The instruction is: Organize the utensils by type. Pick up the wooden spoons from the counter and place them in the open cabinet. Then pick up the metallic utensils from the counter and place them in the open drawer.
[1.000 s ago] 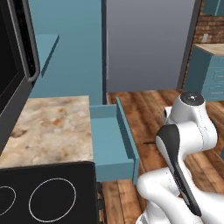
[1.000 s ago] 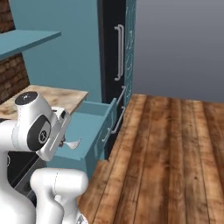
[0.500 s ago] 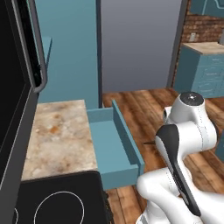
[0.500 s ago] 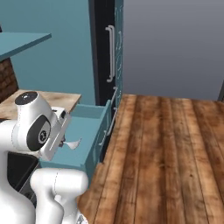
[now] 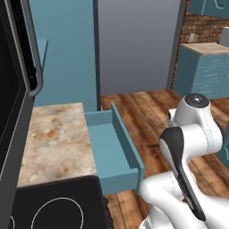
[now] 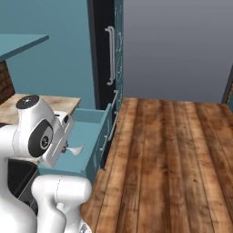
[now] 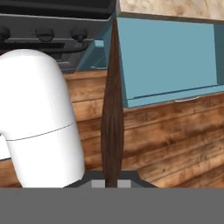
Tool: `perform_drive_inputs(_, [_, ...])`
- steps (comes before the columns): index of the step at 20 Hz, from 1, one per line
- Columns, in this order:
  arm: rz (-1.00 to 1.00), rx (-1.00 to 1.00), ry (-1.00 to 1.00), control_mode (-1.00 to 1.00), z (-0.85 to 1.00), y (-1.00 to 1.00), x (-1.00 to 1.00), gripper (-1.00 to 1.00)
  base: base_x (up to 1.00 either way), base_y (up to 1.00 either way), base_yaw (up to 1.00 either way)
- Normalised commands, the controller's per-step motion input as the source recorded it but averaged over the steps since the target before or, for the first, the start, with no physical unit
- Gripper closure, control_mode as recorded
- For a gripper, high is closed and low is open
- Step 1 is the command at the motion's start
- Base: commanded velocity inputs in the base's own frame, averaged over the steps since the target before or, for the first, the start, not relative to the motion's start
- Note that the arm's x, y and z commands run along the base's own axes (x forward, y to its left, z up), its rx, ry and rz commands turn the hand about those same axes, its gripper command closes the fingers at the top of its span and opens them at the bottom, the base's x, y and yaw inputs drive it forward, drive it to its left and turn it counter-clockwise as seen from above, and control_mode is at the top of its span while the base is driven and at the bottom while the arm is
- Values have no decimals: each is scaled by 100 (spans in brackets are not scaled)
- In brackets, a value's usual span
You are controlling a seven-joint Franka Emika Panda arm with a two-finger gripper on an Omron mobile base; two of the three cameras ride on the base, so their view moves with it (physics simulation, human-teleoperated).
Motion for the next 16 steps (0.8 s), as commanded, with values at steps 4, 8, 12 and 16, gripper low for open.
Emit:
perform_drive_inputs(4, [-3,0,0,-100,0,3,11,100,35,12,-11])
perform_drive_inputs(8, [-5,0,0,-100,0,17,60,100,0,0,0])
perform_drive_inputs(12, [0,0,2,-100,0,26,72,100,0,0,0])
perform_drive_inputs(16, [2,-11,13,-100,-11,33,57,100,0,0,0])
